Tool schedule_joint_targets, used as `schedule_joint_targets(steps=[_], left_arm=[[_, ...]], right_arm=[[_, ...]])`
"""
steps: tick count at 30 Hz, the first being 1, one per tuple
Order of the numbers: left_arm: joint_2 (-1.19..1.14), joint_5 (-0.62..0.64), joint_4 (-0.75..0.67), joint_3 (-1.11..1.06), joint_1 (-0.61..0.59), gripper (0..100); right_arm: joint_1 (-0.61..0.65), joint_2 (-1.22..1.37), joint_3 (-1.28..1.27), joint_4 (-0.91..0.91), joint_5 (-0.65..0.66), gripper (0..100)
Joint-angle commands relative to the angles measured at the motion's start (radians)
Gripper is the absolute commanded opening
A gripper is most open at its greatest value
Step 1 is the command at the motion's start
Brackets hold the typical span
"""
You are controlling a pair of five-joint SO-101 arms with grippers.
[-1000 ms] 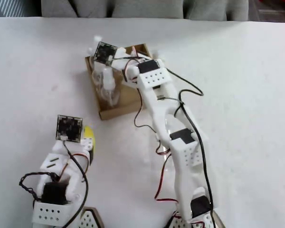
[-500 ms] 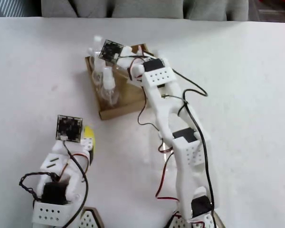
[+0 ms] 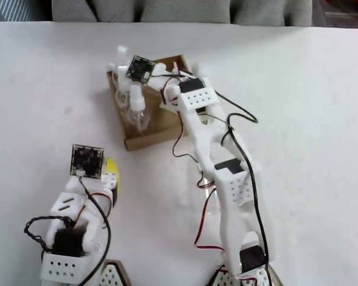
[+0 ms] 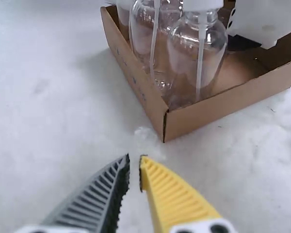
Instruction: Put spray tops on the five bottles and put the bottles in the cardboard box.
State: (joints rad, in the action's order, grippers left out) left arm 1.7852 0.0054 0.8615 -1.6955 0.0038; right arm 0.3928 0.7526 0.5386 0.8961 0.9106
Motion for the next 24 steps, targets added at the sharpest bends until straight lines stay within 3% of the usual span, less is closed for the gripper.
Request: schedule_joint_targets(steps=[1,15,17,21,24], left_arm=[[-0.010,-0.008,0.003,0.000,-0.004,6],[-0.010,-0.008,0.003,0.000,-0.005,6],[-0.010,-0.008,0.003,0.000,-0.005,6],[-0.010,-0.008,0.003,0.000,-0.005,6],[-0.010,-0.008,0.003,0.000,-0.005,6]], right_arm=[[-0.007,-0.022,0.054,0.016,-0.006,26.8],[0.015,0.065,0.081,-0.022,-0.006,26.1],[0.015,0.065,0.081,-0.022,-0.006,21.0],[0.015,0.064,0.087,-0.027,-0.008,0.3],[0.007,0.058,0.087,-0.024,-0.008,4.6]])
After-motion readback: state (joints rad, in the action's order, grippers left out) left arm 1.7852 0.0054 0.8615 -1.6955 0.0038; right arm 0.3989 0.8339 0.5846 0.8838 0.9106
